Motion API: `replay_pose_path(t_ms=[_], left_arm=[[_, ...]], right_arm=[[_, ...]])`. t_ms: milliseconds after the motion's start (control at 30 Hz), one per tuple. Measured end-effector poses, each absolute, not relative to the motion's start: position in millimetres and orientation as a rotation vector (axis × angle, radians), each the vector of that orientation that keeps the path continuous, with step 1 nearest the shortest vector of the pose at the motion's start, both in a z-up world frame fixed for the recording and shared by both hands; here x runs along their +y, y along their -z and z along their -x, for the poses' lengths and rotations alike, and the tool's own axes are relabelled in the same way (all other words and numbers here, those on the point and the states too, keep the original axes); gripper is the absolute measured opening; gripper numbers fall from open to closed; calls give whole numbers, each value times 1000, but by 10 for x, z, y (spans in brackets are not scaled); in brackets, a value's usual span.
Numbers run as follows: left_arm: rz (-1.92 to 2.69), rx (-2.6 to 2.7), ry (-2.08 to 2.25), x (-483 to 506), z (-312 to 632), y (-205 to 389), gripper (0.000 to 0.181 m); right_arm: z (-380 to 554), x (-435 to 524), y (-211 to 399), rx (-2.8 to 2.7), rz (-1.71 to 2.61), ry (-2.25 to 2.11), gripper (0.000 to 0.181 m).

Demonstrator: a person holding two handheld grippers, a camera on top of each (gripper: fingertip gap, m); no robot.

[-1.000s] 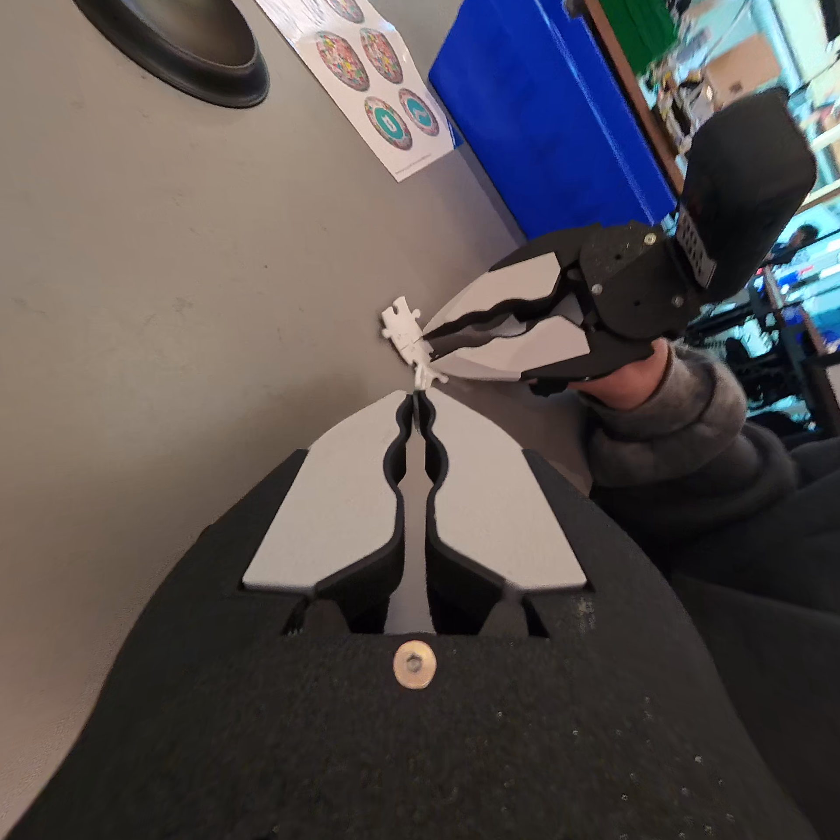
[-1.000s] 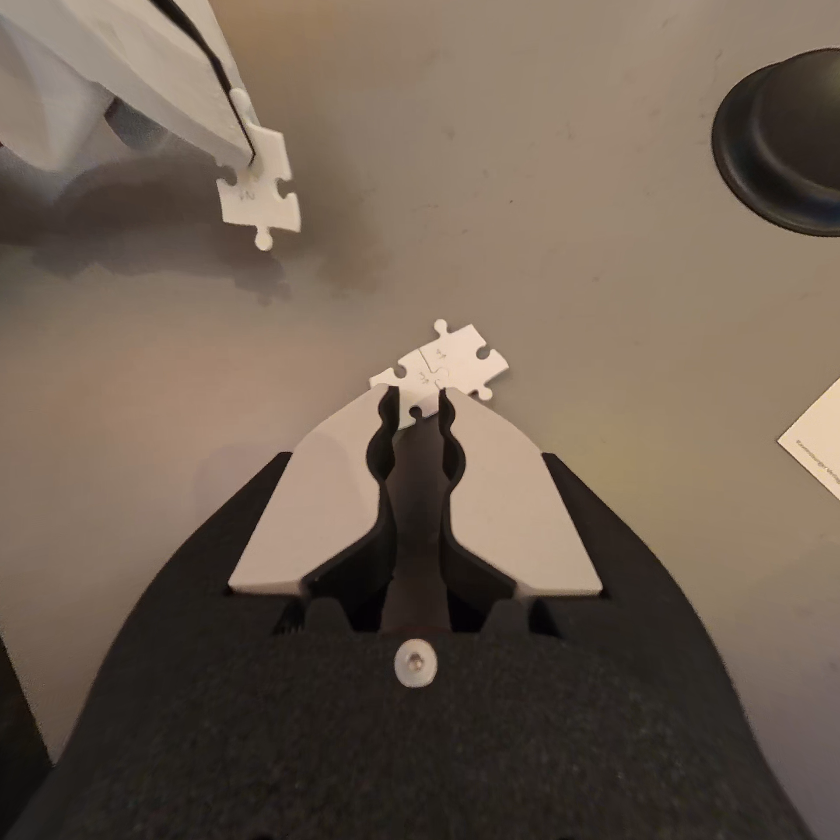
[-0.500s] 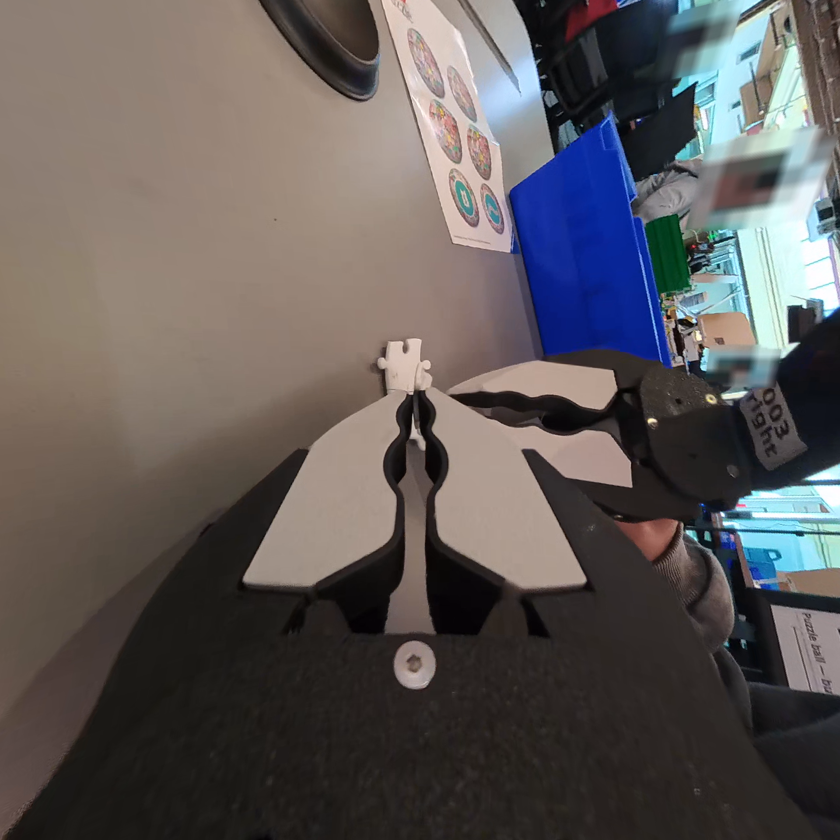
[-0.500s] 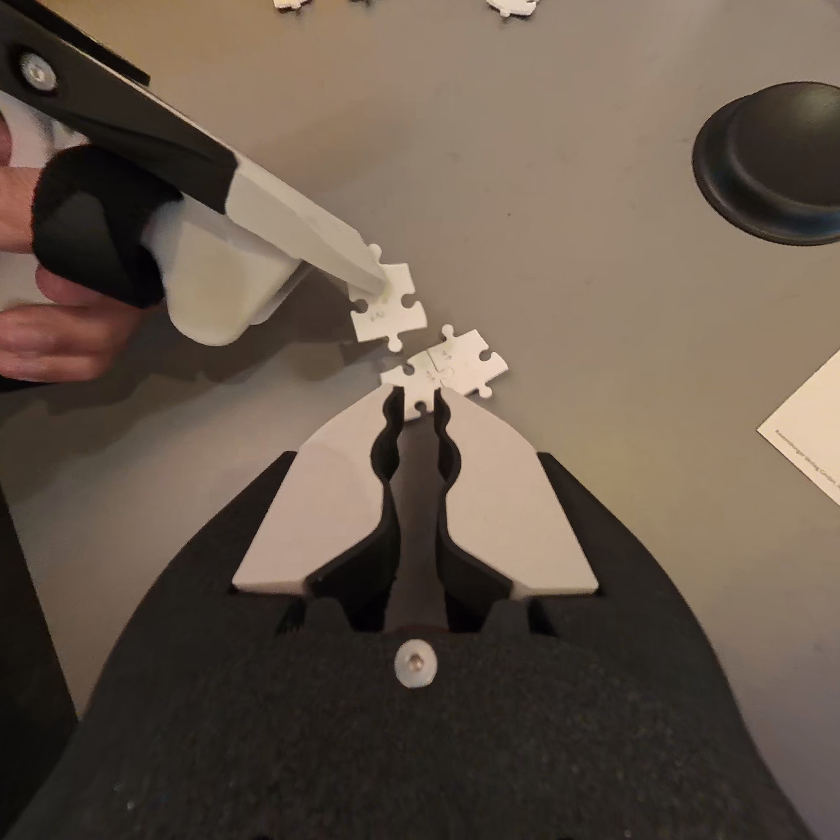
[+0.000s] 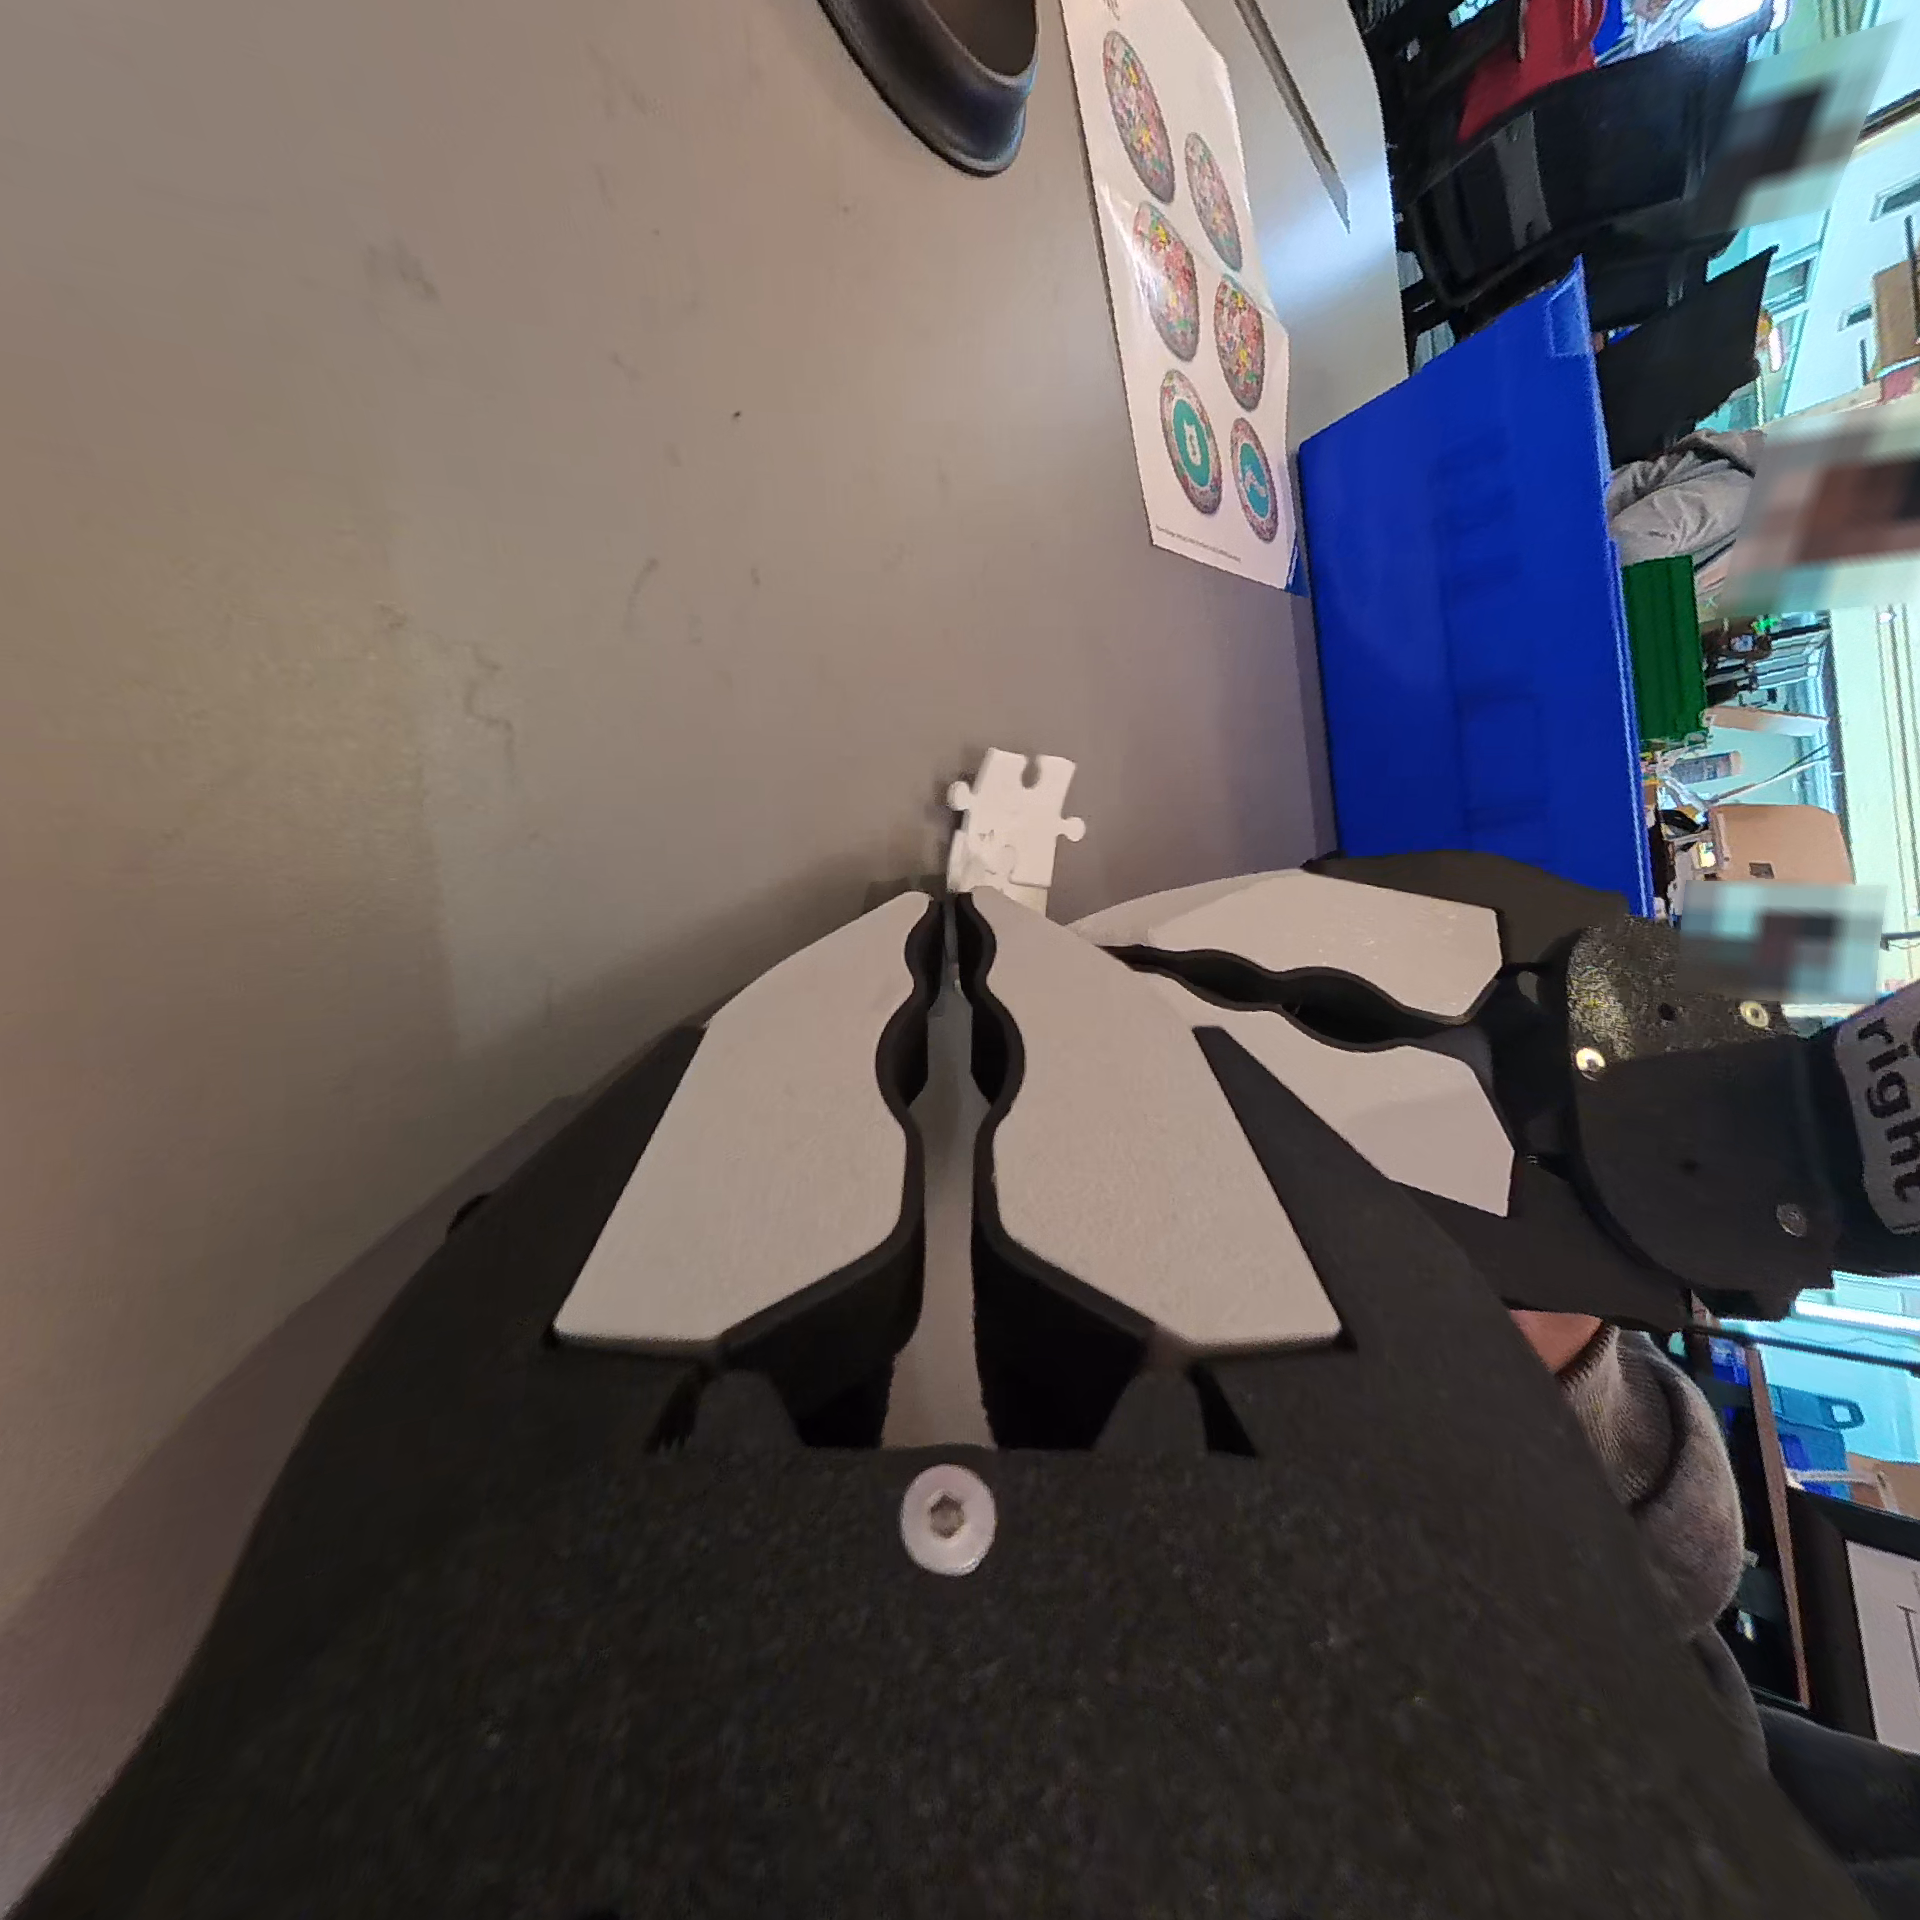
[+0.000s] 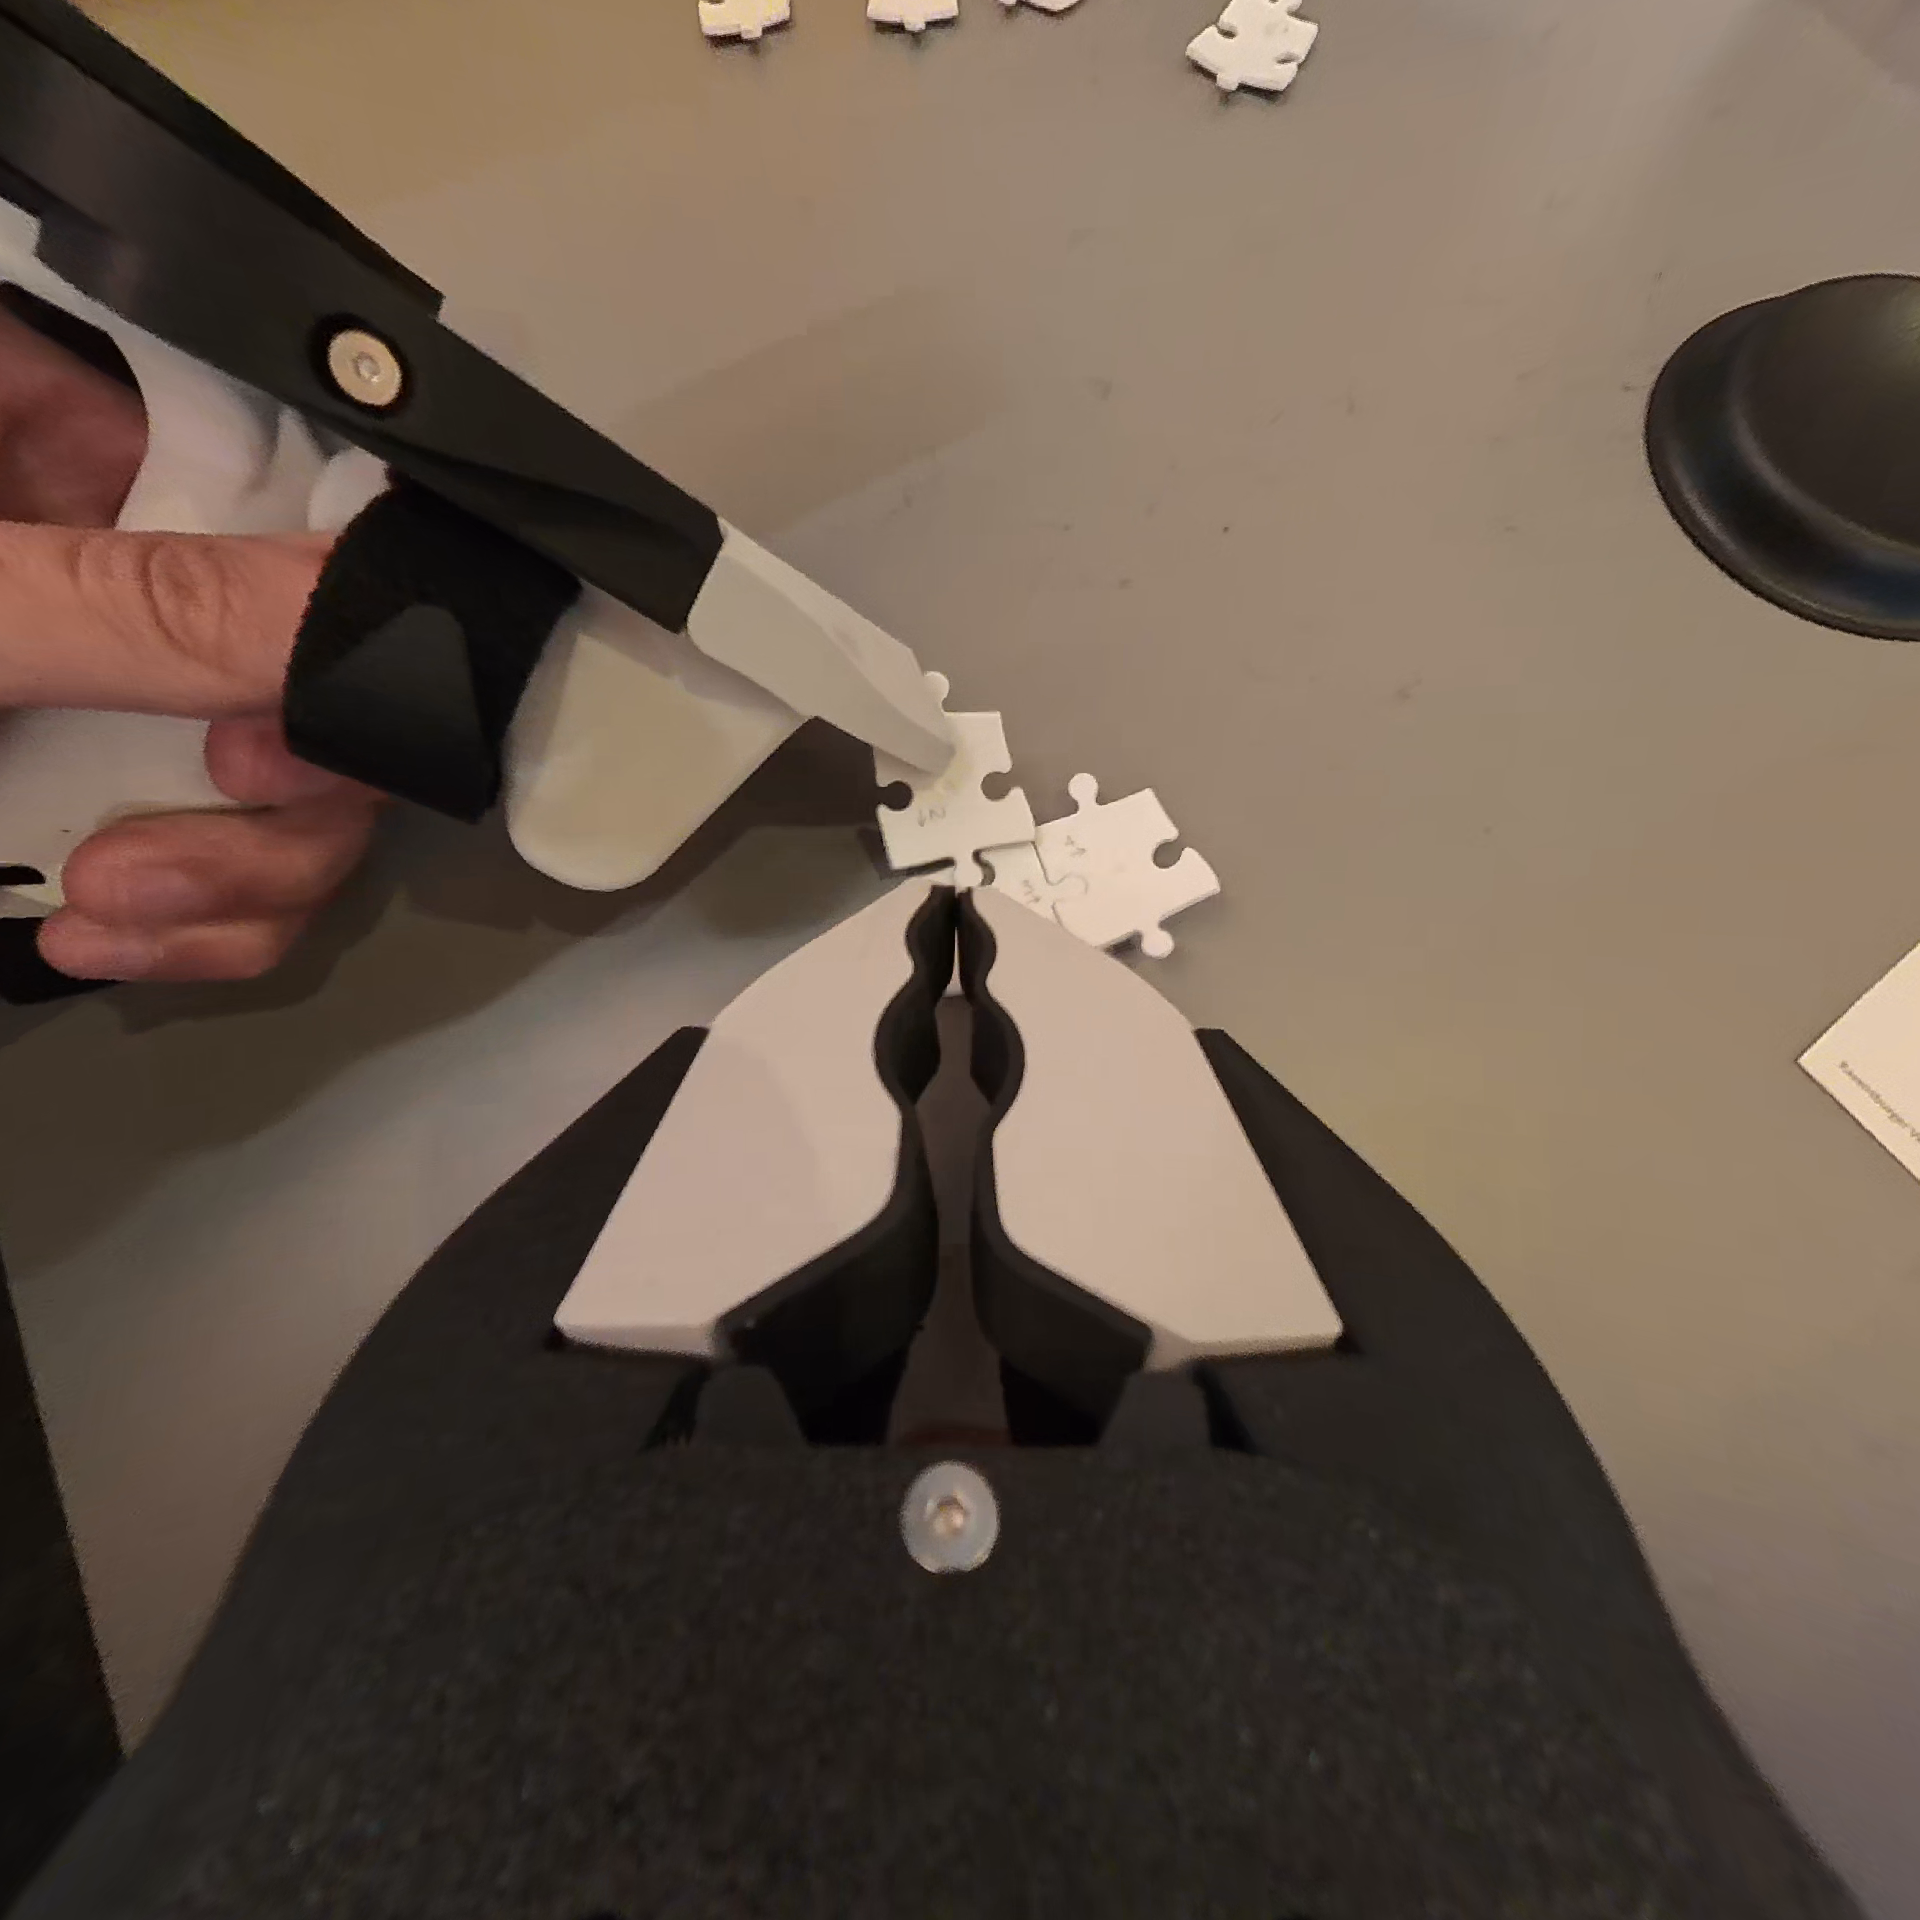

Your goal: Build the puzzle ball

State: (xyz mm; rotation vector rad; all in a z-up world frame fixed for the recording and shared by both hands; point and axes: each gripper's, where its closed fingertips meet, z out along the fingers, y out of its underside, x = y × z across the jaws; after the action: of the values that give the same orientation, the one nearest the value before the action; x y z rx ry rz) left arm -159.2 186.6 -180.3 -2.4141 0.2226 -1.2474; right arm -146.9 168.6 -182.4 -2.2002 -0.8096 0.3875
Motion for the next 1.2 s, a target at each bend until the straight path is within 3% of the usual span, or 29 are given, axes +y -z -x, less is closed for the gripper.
replay_pose_path(t_ms=[1200], left_arm=[[2418, 173, 1262, 1831, 1615, 1801, 2]], right_arm=[[1314, 1665, 1837, -771, 2268, -432, 0]])
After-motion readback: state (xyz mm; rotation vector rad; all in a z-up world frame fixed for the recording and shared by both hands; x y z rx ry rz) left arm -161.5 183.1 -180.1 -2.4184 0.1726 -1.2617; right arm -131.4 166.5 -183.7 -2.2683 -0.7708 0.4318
